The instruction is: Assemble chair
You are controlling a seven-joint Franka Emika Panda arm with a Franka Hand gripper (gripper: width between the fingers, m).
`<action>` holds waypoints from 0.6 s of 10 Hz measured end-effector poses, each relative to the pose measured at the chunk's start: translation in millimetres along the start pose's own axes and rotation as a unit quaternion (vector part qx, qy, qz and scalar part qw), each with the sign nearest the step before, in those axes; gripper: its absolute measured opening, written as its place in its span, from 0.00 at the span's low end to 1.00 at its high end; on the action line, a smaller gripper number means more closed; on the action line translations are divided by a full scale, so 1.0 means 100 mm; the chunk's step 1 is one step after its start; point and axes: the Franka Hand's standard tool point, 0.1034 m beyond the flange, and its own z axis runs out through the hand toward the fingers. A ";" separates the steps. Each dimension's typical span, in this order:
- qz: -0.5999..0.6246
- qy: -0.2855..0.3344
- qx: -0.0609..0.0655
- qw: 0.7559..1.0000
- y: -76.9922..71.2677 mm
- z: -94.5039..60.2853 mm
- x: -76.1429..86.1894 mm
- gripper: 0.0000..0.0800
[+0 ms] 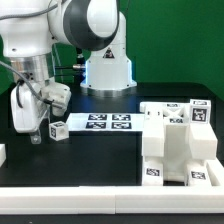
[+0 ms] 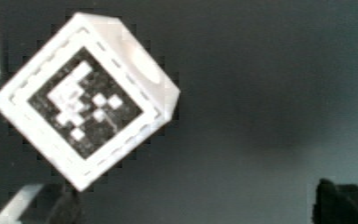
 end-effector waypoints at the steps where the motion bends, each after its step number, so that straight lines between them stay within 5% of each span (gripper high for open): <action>1: 0.003 -0.005 -0.004 1.000 0.02 0.00 0.00 0.81; 2: 0.026 -0.012 -0.005 1.000 0.08 0.00 0.02 0.81; 4: 0.161 -0.012 0.011 0.987 0.28 0.00 -0.03 0.81; 5: 0.199 -0.011 0.026 0.980 0.26 -0.01 -0.07 0.81; 6: 0.212 -0.009 0.027 0.977 0.23 0.01 -0.13 0.81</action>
Offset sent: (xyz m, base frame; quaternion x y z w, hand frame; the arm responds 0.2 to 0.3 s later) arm -0.0483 0.0157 0.0055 0.0424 0.0092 0.3132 0.9487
